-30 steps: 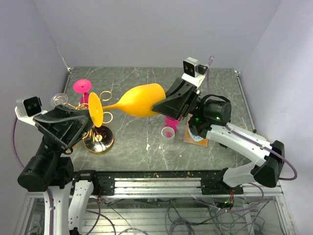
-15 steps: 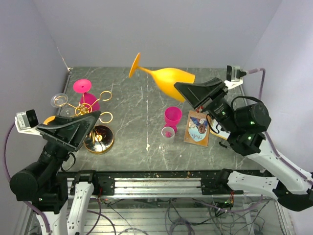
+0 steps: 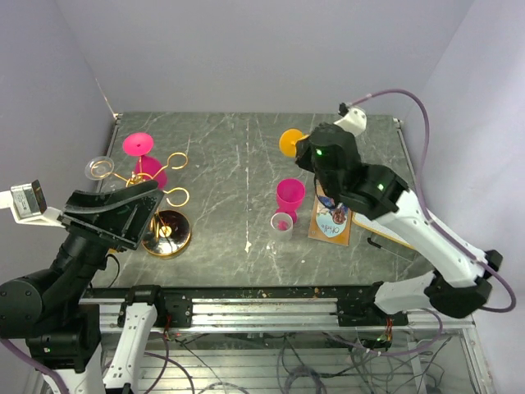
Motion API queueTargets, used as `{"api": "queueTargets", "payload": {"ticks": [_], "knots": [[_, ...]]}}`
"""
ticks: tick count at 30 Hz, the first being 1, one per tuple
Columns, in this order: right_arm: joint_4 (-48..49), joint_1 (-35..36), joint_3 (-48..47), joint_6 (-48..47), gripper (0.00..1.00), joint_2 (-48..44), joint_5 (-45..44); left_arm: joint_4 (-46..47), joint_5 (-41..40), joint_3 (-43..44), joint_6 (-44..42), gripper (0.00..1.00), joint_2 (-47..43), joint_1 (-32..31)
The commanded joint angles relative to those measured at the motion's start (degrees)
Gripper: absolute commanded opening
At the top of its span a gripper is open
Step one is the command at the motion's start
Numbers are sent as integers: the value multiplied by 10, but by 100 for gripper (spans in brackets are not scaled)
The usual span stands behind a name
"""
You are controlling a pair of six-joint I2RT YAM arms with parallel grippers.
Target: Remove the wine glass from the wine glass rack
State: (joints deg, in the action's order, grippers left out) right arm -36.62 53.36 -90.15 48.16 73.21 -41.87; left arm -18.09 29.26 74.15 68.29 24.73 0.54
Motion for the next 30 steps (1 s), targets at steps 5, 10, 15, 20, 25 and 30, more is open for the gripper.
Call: {"api": "queueTargets", "payload": {"ticks": [5, 10, 15, 20, 25, 30], "knots": [[-286, -100, -240, 59, 0, 205, 30, -90, 11, 46, -107, 87, 23, -2], [-336, -146, -319, 54, 0, 285, 97, -145, 13, 100, -164, 87, 40, -2], [-331, -192, -325, 56, 0, 325, 185, -199, 0, 149, -214, 87, 52, -2], [-360, -215, -354, 73, 0, 389, 210, -216, 4, 167, -234, 87, 60, -2], [-376, -231, -369, 76, 0, 441, 258, -220, 11, 173, -239, 87, 70, -3], [-356, -232, -366, 82, 0, 461, 249, -210, 26, 171, -224, 86, 76, -3]]}}
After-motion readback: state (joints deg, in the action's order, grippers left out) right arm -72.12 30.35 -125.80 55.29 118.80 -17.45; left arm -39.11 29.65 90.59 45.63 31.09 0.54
